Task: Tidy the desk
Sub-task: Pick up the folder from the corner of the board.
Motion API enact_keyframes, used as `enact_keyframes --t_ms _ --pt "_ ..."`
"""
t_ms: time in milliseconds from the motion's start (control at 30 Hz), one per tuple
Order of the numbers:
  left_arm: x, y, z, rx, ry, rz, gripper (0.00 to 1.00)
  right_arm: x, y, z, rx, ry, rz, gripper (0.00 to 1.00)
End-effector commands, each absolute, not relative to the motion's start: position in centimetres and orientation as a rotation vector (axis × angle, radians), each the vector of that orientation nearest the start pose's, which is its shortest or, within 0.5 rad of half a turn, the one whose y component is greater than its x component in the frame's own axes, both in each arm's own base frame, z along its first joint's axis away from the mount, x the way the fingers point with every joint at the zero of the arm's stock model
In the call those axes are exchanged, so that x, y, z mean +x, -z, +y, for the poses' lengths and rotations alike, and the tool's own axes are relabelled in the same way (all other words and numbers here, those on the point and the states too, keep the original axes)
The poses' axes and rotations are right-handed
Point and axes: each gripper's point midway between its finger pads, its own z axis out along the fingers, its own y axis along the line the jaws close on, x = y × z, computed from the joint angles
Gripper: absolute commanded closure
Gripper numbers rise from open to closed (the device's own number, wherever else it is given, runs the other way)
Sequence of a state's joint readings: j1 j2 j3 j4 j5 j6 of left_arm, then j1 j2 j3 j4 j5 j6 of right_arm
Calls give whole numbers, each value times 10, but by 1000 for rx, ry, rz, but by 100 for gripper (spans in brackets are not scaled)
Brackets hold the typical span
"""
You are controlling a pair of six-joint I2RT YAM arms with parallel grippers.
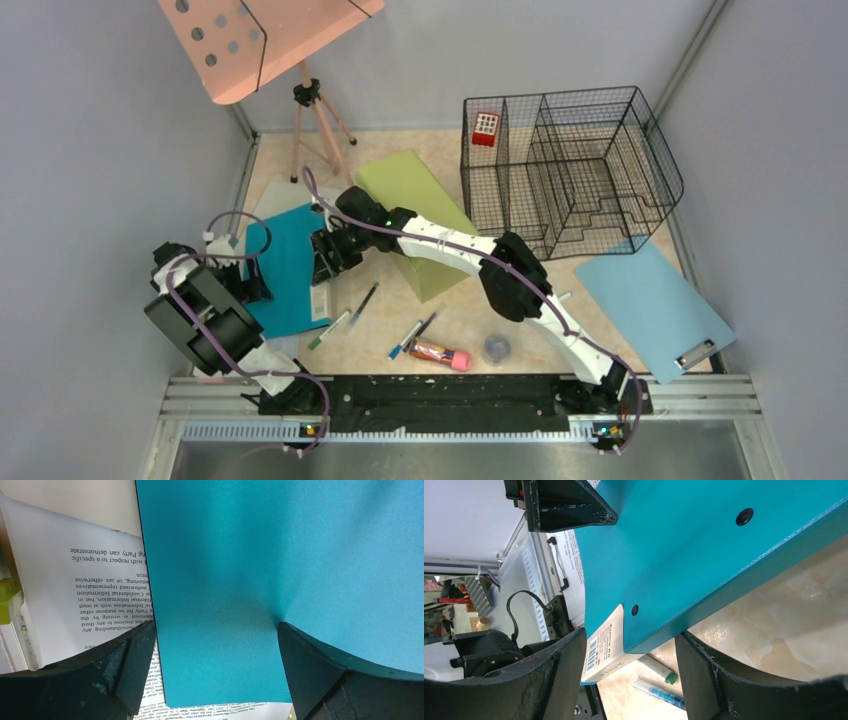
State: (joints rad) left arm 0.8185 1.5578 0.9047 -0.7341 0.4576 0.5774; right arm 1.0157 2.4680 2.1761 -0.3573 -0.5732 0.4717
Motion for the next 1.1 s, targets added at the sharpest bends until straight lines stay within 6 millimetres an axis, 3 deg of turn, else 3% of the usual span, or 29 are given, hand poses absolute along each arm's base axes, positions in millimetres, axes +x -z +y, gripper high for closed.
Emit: enact_keyframes --t_ms 0,167,333,633,867,1067 --pt "206 -29 109 -240 545 2701 5 231 -227 605 -1096 -1617 1880 36" --pt "205 -29 107 -228 557 2701 5 227 -235 603 -1129 -1628 1841 38" --pt "205 -30 107 -218 562 2694 5 230 -228 602 -1131 -1549 1862 40" --pt "203 -31 103 -194 575 2690 5 215 -230 605 -1211 -1541 1810 43" --pt "203 -32 101 -185 588 2686 5 202 -249 603 -1252 -1627 1738 43" --pt "203 -32 101 -184 590 2687 5 205 -253 601 -1202 -1623 1771 43"
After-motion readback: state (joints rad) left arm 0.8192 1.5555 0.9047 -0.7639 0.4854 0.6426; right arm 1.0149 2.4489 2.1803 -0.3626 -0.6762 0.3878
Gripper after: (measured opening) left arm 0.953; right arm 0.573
